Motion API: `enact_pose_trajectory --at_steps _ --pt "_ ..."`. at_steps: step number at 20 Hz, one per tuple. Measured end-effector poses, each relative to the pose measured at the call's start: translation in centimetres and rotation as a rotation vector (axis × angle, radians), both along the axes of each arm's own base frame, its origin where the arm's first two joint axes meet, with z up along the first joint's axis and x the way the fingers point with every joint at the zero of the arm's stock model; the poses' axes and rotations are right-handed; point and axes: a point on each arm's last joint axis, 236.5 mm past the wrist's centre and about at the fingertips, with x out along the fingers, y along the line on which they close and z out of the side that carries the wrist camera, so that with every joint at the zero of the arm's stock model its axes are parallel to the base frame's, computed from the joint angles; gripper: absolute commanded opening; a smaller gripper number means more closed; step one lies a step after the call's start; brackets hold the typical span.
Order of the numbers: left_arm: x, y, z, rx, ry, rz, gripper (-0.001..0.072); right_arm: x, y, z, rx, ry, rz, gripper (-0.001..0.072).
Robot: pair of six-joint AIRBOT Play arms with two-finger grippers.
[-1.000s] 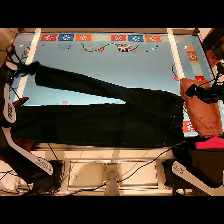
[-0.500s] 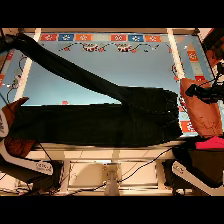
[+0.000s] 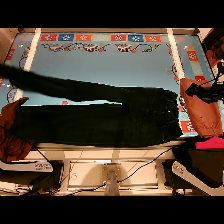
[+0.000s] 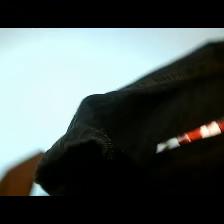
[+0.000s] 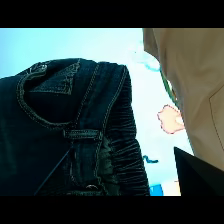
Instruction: Fold the clothes and pants, and hang the long-sleeved shirts on hangers.
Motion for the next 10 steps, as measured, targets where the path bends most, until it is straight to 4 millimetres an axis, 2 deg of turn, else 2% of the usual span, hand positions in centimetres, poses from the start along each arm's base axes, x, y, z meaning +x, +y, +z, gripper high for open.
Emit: enact_pose_trajectory --at_steps 3,5,7,10 --pt "-5.9 1.4 -4.5 -0.119 0.213 0.099 0.0029 0.4 -0.2 0.2 -0.008 -0.017 -0.004 0.0696" --pt "-9.6 0.9 -6.4 -0.199 0.35 0.137 0.0028 0.6 -0.3 0.3 -0.013 -0.028 -0.006 0.0695" --pt "-12.4 0.1 -7.2 -0.255 0.462 0.139 0.0028 0.7 -0.5 0.4 -0.018 -0.036 -0.007 0.0696" --pt "-14.8 -0.7 -7.8 -0.244 0.583 0.117 0.0028 1.0 -0.7 0.6 -0.027 -0.049 -0.01 0.0696"
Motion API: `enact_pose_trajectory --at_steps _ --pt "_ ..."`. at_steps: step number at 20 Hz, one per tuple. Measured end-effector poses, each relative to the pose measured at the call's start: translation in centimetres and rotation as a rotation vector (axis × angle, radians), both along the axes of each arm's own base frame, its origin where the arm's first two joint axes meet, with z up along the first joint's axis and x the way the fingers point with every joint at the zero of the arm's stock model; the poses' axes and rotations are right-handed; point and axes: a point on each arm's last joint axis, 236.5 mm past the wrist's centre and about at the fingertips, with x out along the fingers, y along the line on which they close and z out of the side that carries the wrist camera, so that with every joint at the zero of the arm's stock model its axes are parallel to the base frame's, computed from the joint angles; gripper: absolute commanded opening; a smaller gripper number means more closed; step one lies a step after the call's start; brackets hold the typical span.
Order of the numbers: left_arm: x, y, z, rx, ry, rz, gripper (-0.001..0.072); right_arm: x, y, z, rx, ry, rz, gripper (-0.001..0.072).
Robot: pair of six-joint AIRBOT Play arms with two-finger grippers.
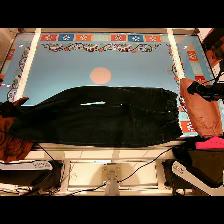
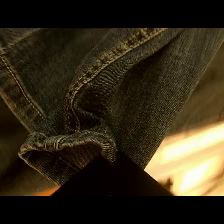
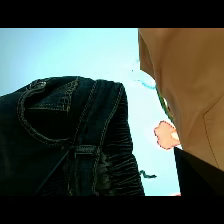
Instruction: Fold the clothes and pants, and hang the long-sleeved shirts on hangers.
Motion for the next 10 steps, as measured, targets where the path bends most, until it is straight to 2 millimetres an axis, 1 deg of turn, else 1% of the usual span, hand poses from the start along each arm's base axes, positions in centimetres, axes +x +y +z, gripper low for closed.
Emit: enact_pose_trajectory --at_steps 2,3,4,5,9,10 --pt "-1.1 0.0 -0.5 0.037 0.066 -0.054 0.0031 0.2 -0.1 0.1 -0.004 -0.008 -0.002 0.0696" --pt "-1.6 0.0 -0.7 0.054 0.094 -0.08 0.0141 0.3 -0.2 0.2 -0.007 -0.013 -0.003 0.0696" --pt "-1.9 0.0 -0.8 0.067 0.114 -0.098 0.0414 0.3 -0.2 0.2 -0.009 -0.016 -0.003 0.0696" --pt "-2.2 0.1 -0.9 0.077 0.132 -0.107 0.0542 0.4 -0.3 0.3 -0.014 -0.018 -0.003 0.0696" --pt "-2.3 0.0 -0.9 0.089 0.168 -0.059 0.0542 0.3 -0.7 0.3 -0.035 -0.017 0.002 0.0696" --pt "-2.3 0.0 -0.9 0.091 0.172 -0.051 0.0517 0.3 -0.7 0.3 -0.038 -0.017 0.004 0.0696"
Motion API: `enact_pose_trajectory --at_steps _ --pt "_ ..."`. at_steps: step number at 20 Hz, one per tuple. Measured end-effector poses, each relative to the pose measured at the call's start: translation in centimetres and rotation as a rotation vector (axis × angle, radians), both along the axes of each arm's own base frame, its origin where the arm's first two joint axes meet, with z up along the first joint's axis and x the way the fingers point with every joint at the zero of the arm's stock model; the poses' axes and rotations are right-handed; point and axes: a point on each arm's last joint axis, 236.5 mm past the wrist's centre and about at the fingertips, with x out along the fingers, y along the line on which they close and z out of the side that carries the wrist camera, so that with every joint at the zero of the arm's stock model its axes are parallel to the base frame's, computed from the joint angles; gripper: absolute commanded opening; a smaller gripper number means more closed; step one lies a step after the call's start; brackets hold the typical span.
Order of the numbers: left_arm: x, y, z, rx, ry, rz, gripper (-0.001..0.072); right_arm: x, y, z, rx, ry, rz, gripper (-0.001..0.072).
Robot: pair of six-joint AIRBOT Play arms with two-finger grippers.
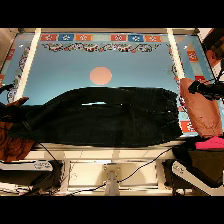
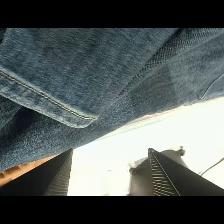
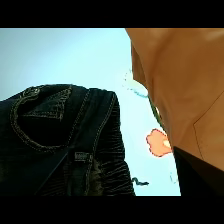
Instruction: Fold the clothes and pants, and hang the long-sleeved shirts on hangers.
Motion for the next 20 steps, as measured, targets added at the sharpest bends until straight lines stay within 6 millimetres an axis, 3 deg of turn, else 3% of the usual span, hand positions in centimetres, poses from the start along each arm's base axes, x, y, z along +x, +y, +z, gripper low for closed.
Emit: enact_pose_trajectory --at_steps 1,4,6,8,14,20 --pt "0.0 0.0 0.0 0.003 0.005 0.012 0.0431 0.0 0.0 0.0 -0.002 0.001 0.0 0.0696" --pt "-0.5 1.0 -0.2 0.071 0.057 0.108 0.0425 0.0 -0.1 0.0 -0.005 0.0 0.001 0.0696" --pt "-0.5 2.1 -0.5 0.131 0.087 0.229 0.0431 0.0 -0.1 0.0 -0.006 0.0 0.001 0.0696" --pt "-0.5 3.1 -0.7 0.184 0.118 0.39 0.0562 0.0 -0.1 0.0 -0.007 0.001 0.002 0.0696" --pt "3.3 4.2 -1.3 0.189 0.098 0.895 0.0562 0.0 -0.1 0.0 -0.009 0.001 0.002 0.0696" --pt "5.0 3.6 -3.3 0.167 0.144 1.063 0.0561 0.2 -0.2 0.1 -0.013 -0.008 0.001 0.0696"
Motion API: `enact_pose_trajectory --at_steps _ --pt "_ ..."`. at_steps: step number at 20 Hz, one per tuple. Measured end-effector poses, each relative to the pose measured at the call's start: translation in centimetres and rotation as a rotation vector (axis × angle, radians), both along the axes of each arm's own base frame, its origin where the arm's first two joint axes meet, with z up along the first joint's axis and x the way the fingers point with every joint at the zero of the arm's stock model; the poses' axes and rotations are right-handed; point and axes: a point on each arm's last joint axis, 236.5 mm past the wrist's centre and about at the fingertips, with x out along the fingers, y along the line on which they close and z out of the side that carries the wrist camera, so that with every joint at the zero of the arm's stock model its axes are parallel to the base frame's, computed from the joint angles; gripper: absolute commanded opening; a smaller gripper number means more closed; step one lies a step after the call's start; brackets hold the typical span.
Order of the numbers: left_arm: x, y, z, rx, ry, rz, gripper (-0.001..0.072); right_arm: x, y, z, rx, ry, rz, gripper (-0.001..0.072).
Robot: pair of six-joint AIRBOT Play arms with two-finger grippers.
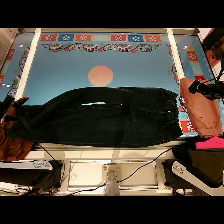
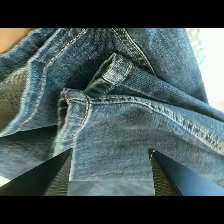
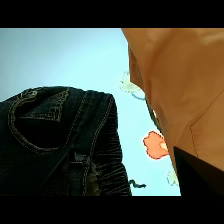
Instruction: Fold the clothes and pants, and hang the long-sleeved shirts on hangers.
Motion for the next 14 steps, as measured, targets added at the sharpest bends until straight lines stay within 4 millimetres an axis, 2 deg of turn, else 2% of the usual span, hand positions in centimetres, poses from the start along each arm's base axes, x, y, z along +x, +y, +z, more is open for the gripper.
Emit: enact_pose_trajectory --at_steps 7,11,14 --pt "-1.0 -0.7 -3.5 -0.006 0.109 0.025 0.0563 0.3 -0.1 0.2 -0.006 -0.014 -0.002 0.0696" --pt "0.1 0.0 -4.3 0.04 0.091 0.06 0.0563 0.3 -0.2 0.2 -0.006 -0.015 -0.003 0.0696" --pt "1.6 0.5 -4.7 0.08 0.048 0.08 0.0562 0.3 -0.1 0.2 -0.007 -0.016 -0.002 0.0695"
